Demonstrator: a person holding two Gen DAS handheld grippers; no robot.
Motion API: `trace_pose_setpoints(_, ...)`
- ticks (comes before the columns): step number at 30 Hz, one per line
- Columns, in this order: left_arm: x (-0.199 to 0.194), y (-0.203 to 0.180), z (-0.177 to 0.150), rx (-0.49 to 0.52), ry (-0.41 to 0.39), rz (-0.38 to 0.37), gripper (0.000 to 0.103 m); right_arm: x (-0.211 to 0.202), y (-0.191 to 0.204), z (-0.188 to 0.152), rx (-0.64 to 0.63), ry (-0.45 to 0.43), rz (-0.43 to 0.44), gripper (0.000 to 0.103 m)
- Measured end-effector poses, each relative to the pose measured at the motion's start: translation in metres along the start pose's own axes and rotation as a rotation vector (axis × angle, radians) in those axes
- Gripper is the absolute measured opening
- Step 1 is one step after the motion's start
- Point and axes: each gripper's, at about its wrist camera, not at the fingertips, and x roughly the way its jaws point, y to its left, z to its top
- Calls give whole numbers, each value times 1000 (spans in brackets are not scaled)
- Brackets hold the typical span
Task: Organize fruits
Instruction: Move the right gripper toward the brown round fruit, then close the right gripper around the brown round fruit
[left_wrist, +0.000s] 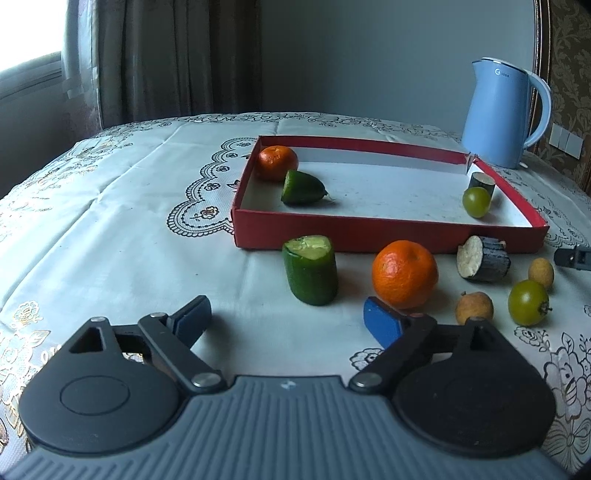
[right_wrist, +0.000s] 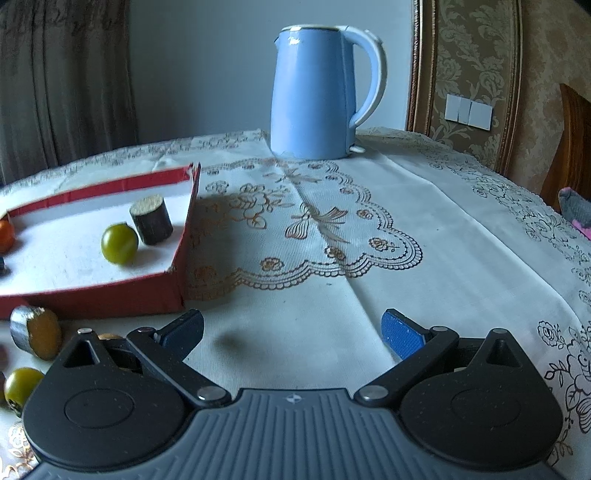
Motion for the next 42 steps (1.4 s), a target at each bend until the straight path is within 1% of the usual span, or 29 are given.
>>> trace_pose_setpoints(3, 0, 0, 0, 3, 1, 7, 91, -6, -7, -3, 19, -5, 27, 103)
trace_pose_setpoints(8, 1, 0, 0, 5, 4, 10, 92, -34, -16, -11, -4, -65, 117, 103)
trace_pose_setpoints(11, 2, 0, 0, 6, 5, 7, 93, -47, -7, -13, -53, -82, 164, 103)
trace_pose_setpoints(16, 2, 0, 0, 7, 7, 7, 94, -51, 20, -16, -146, -89, 213, 101)
trace_pose_setpoints(17, 2, 0, 0, 7, 7, 7, 95, -52, 25, -16, -159, -91, 229, 94)
trace_pose_setpoints(18, 2, 0, 0, 8, 8, 5, 95, -52, 30, -16, -171, -93, 240, 90)
trace_pose_setpoints(20, 2, 0, 0, 9, 8, 5, 96, -48, 37, -15, -185, -80, 250, 72)
trace_pose_setpoints(22, 2, 0, -1, 9, 10, 3, 96, -42, 42, -14, -185, -55, 266, 66)
trace_pose_setpoints(24, 2, 0, -1, 10, 10, 2, 97, -38, 45, -15, -180, -39, 275, 63)
trace_pose_setpoints(27, 2, 0, -1, 10, 10, 2, 97, -35, 50, -17, -189, -26, 287, 55)
trace_pose_setpoints(29, 2, -1, -1, 10, 10, 1, 97, -32, 52, -16, -187, -19, 301, 46)
trace_pose_setpoints(31, 3, -1, -1, 9, 12, -2, 98, -28, 55, -16, -191, -4, 312, 41)
trace_pose_setpoints(33, 3, -1, -1, 10, 14, -4, 99, -25, 57, -16, -193, 6, 314, 38)
trace_pose_setpoints(34, 3, -1, -1, 10, 14, -4, 99, -25, 57, -16, -193, 3, 319, 33)
trace_pose_setpoints(35, 3, -1, -1, 10, 14, -4, 99, -26, 57, -16, -196, 1, 327, 31)
trace_pose_setpoints(37, 3, -1, -1, 9, 15, -5, 100, -26, 59, -17, -205, 0, 327, 28)
trace_pose_setpoints(42, 3, -2, -1, 9, 15, -6, 100, -27, 61, -18, -210, -2, 321, 28)
